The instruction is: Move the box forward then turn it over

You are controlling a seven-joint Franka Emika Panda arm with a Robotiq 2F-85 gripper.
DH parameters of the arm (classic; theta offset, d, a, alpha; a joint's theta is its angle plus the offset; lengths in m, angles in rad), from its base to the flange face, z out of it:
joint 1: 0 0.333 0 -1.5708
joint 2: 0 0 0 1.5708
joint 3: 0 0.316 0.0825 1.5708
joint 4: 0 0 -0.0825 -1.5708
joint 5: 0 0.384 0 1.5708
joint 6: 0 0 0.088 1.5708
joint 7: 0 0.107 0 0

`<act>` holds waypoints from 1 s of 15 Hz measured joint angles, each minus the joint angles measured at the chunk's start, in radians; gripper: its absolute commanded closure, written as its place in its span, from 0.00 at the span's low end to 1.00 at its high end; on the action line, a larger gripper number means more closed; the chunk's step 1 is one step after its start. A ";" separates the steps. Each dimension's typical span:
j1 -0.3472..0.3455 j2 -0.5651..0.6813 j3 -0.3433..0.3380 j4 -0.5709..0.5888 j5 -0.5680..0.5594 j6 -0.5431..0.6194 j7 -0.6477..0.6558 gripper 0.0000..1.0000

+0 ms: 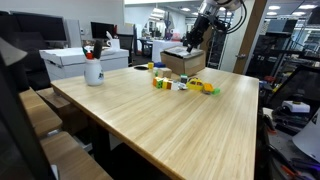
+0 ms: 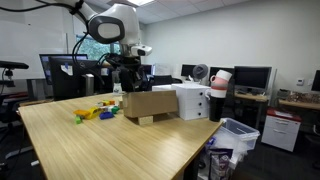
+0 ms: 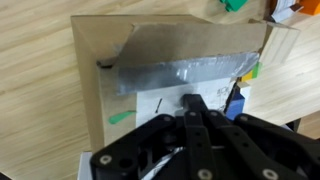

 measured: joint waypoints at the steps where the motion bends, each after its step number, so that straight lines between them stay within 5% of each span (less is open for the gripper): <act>1: 0.000 0.000 0.001 -0.009 -0.026 -0.003 0.014 0.99; 15: 0.001 -0.006 0.005 0.087 -0.206 -0.572 0.083 0.99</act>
